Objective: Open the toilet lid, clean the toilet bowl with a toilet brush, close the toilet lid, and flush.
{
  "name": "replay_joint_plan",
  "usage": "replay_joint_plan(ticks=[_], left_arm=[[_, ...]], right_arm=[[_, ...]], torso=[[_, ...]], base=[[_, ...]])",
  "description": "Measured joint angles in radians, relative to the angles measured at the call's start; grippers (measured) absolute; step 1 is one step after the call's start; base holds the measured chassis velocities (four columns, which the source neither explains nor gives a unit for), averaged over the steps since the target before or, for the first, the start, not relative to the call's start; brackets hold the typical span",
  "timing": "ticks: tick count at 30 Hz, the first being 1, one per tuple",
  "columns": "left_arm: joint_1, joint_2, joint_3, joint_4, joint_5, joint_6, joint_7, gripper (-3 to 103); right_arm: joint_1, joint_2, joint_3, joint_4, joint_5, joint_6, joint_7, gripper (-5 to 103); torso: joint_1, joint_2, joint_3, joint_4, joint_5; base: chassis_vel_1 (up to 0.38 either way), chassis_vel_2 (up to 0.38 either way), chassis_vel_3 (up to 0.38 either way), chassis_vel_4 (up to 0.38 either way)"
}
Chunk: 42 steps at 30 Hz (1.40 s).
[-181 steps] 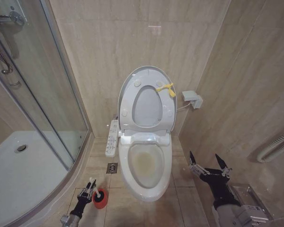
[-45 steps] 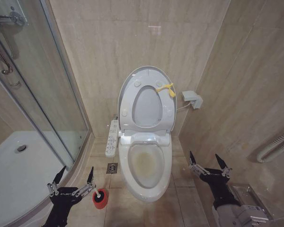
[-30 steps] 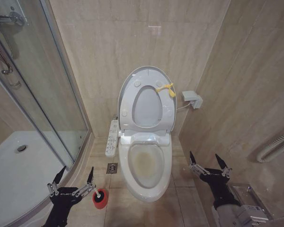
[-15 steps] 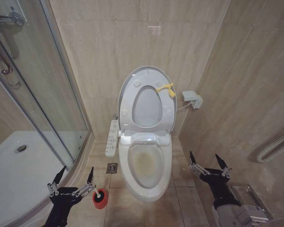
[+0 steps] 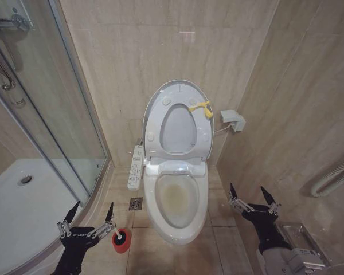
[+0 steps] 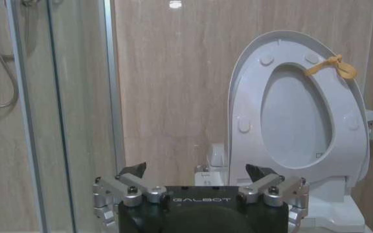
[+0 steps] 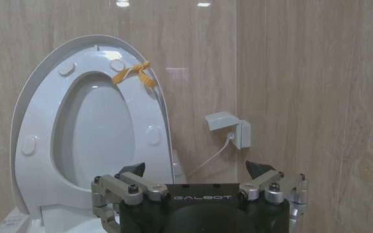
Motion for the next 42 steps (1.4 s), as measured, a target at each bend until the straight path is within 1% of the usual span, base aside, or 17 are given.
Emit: replay_joint_plan(ticks=[42], left_arm=[[0.000, 0.000, 0.000, 0.000, 0.000, 0.000, 0.000, 100]], right_arm=[[0.000, 0.000, 0.000, 0.000, 0.000, 0.000, 0.000, 100]], torso=[[0.000, 0.000, 0.000, 0.0000, 0.0000]], base=[[0.000, 0.000, 0.000, 0.000]])
